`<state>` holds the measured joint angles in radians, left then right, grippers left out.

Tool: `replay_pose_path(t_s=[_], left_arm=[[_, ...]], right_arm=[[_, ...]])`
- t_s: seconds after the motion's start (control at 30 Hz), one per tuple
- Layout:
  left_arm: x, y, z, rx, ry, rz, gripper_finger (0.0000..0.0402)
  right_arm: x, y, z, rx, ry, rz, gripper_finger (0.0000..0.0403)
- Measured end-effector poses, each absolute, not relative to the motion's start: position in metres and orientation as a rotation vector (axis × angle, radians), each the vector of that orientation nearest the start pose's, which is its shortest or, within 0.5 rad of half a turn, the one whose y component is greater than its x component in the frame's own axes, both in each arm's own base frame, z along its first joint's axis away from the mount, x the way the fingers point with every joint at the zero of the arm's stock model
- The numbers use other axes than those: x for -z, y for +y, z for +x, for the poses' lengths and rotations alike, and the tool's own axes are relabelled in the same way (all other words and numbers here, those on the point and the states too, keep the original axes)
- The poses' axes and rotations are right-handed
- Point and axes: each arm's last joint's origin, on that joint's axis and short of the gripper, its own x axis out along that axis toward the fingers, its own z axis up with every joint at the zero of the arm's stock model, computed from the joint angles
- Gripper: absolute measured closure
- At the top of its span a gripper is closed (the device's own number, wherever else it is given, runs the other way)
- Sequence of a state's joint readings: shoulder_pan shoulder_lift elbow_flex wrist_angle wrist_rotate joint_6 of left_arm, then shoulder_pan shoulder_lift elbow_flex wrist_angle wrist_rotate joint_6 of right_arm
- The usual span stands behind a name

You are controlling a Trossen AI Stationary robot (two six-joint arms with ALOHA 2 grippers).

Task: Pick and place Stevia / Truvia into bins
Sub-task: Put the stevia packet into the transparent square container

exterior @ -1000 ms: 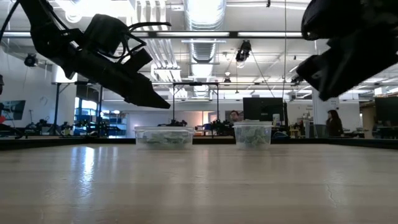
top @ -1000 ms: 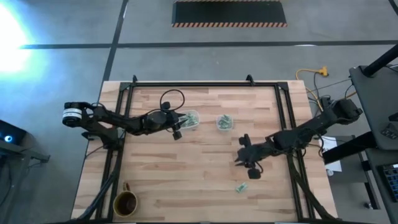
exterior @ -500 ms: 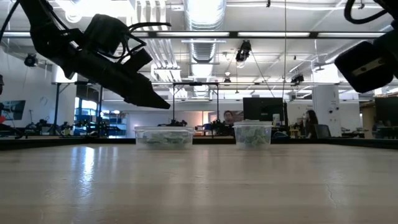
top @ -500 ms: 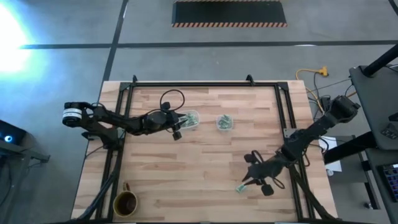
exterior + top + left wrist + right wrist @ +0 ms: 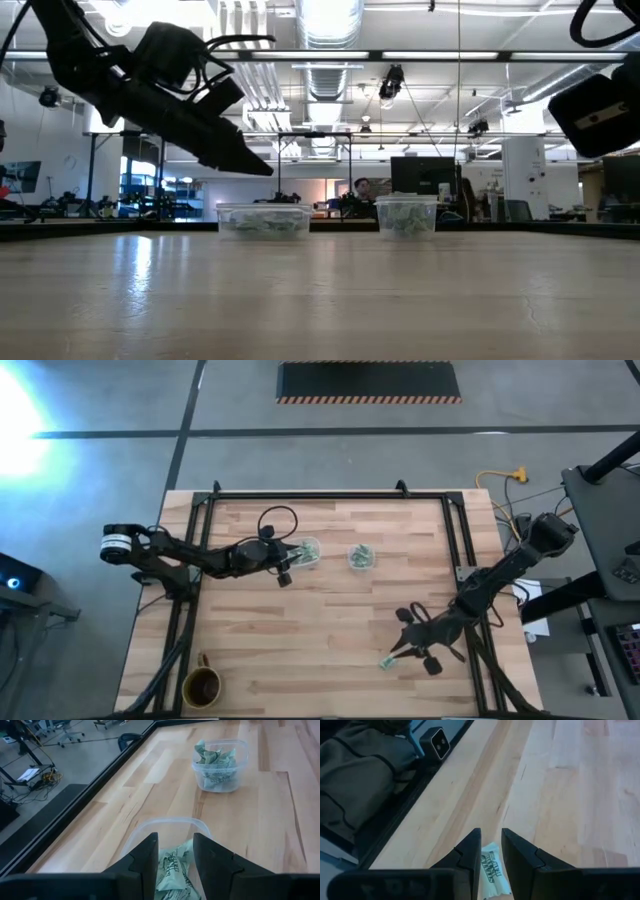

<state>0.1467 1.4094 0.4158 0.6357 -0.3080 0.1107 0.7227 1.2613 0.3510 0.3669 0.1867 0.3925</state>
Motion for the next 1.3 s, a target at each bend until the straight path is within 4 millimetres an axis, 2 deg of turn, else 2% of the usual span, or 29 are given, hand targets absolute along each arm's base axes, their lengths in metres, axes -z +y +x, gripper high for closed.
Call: replay_pose_path(t_s=[0.43,0.6,0.77,0.97,1.3], left_arm=[[-0.155,0.045,0.244,-0.430,0.397,0.137,0.0294],[-0.155,0.045,0.244,-0.432,0.398,0.138,0.0294],[-0.155,0.045,0.244,-0.432,0.398,0.137,0.0294],[-0.154,0.045,0.244,-0.432,0.399,0.137,0.0294],[-0.153,0.045,0.243,-0.430,0.414,0.137,0.0294]], right_arm=[[-0.130,0.138,0.165,-0.423,0.562,0.140,0.0335],[-0.118,0.145,0.172,-0.424,0.594,0.085,0.0335],[-0.114,0.156,0.185,-0.428,0.610,0.048,0.0331],[-0.112,0.165,0.196,-0.428,0.621,0.031,0.0297],[-0.094,0.165,0.196,-0.383,0.707,0.074,0.0234]])
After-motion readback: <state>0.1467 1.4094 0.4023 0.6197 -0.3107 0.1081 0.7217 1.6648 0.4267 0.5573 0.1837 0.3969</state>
